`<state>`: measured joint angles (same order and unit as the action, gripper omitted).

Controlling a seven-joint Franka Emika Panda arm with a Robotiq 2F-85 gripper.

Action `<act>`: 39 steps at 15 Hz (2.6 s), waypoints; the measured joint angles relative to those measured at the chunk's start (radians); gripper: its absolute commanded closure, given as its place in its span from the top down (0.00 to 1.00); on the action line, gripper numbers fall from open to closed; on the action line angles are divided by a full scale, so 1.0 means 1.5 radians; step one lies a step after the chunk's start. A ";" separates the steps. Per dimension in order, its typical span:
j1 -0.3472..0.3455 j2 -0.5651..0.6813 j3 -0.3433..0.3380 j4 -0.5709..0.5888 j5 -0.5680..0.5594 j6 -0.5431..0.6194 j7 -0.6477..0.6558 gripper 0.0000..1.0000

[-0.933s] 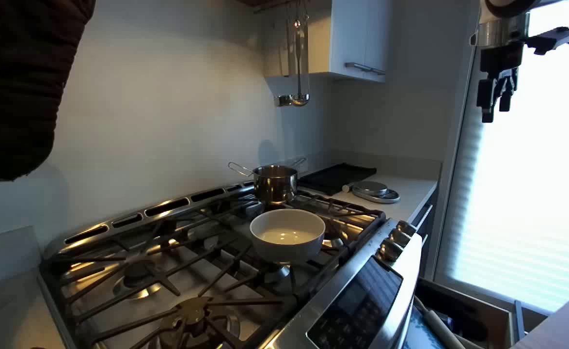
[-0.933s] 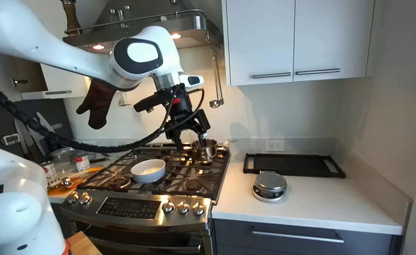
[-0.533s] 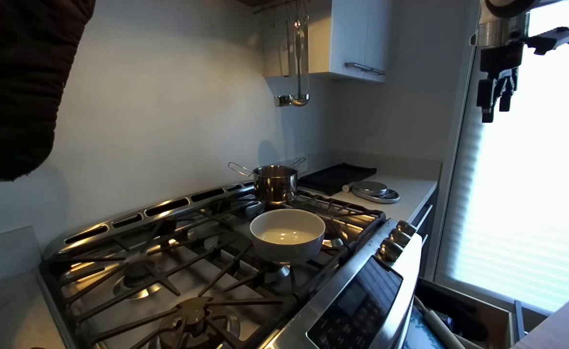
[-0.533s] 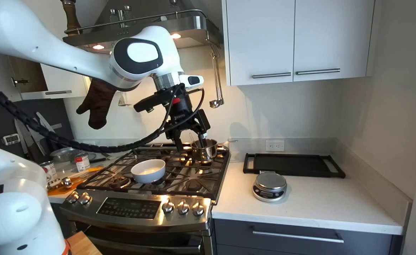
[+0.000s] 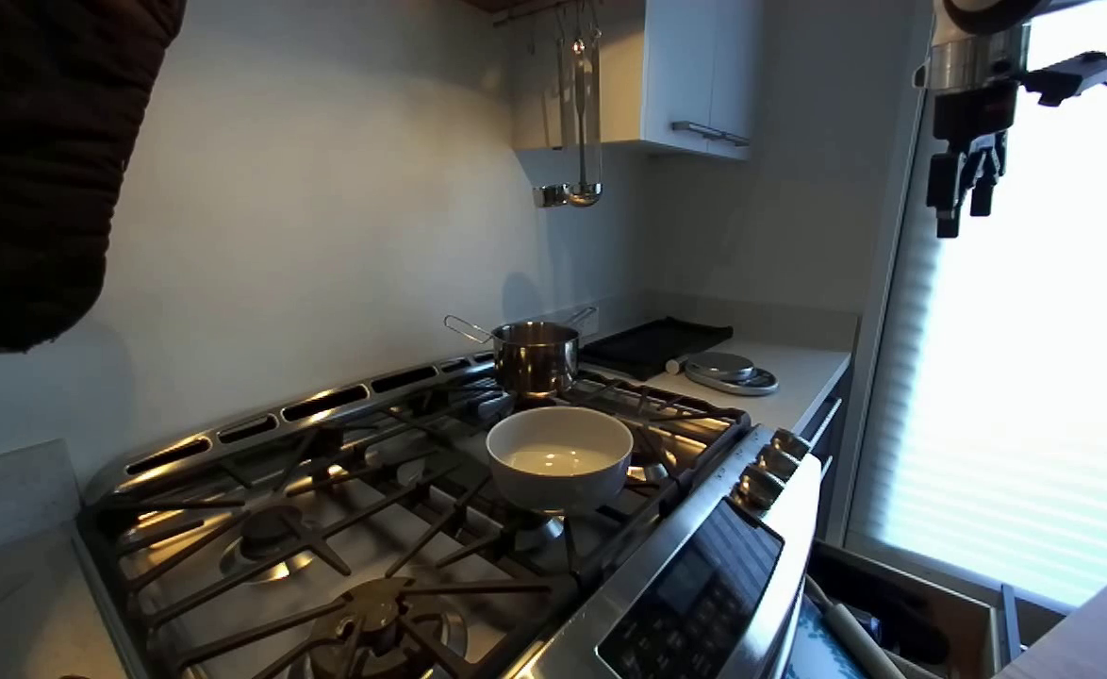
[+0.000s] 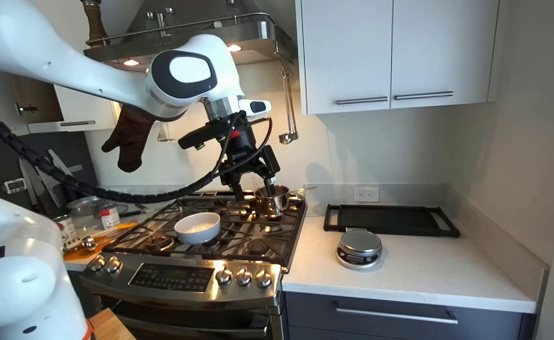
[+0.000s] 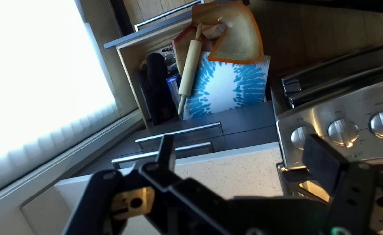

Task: Pick up the gray bowl and put it on the scale

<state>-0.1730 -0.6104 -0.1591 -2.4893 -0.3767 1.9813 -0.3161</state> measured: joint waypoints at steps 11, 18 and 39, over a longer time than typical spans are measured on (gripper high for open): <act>0.120 0.130 0.000 0.087 0.175 0.068 -0.058 1.00; 0.160 0.159 0.064 0.102 0.217 0.052 -0.045 1.00; 0.240 0.225 0.177 0.161 0.230 0.052 -0.034 1.00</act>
<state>0.1875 -0.2723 0.1057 -2.2472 -0.0316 2.0597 -0.3677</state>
